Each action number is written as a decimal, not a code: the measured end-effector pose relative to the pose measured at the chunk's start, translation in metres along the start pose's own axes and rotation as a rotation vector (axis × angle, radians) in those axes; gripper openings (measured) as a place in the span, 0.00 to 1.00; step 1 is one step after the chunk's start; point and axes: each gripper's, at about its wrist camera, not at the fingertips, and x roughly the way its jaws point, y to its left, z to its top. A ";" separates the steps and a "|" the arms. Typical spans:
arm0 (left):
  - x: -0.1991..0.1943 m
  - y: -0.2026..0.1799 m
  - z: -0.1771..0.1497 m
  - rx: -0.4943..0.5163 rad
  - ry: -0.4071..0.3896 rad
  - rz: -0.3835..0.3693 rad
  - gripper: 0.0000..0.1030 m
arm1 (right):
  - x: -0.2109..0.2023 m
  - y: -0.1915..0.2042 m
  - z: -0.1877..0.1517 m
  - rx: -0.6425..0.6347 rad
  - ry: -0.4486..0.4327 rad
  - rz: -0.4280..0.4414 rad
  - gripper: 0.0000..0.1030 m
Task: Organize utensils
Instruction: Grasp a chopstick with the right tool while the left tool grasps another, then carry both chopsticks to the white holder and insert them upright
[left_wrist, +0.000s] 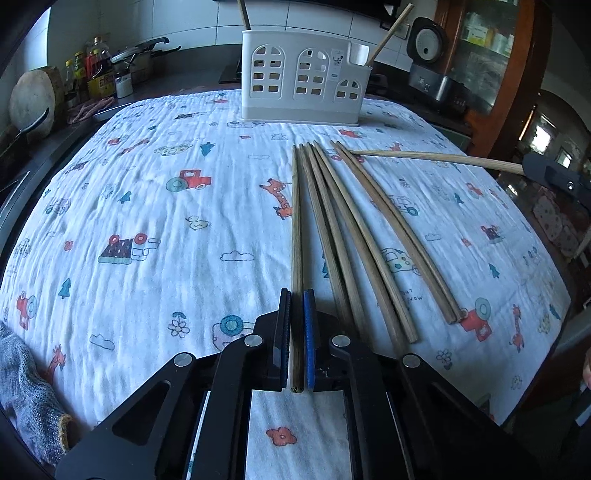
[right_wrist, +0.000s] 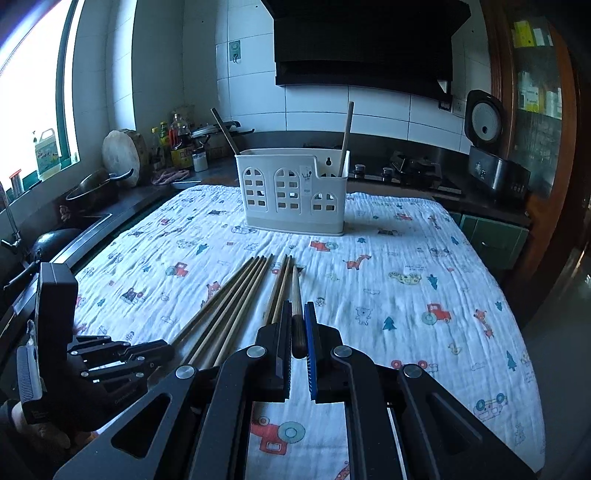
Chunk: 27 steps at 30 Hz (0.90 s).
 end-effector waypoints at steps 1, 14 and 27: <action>-0.002 -0.001 0.001 0.002 -0.005 -0.004 0.06 | 0.000 -0.001 0.002 -0.001 -0.002 0.002 0.07; -0.082 0.016 0.061 0.034 -0.211 -0.052 0.06 | -0.005 -0.011 0.053 -0.046 -0.046 0.025 0.06; -0.086 0.016 0.144 0.114 -0.228 -0.124 0.06 | 0.006 -0.012 0.140 -0.138 -0.020 0.066 0.06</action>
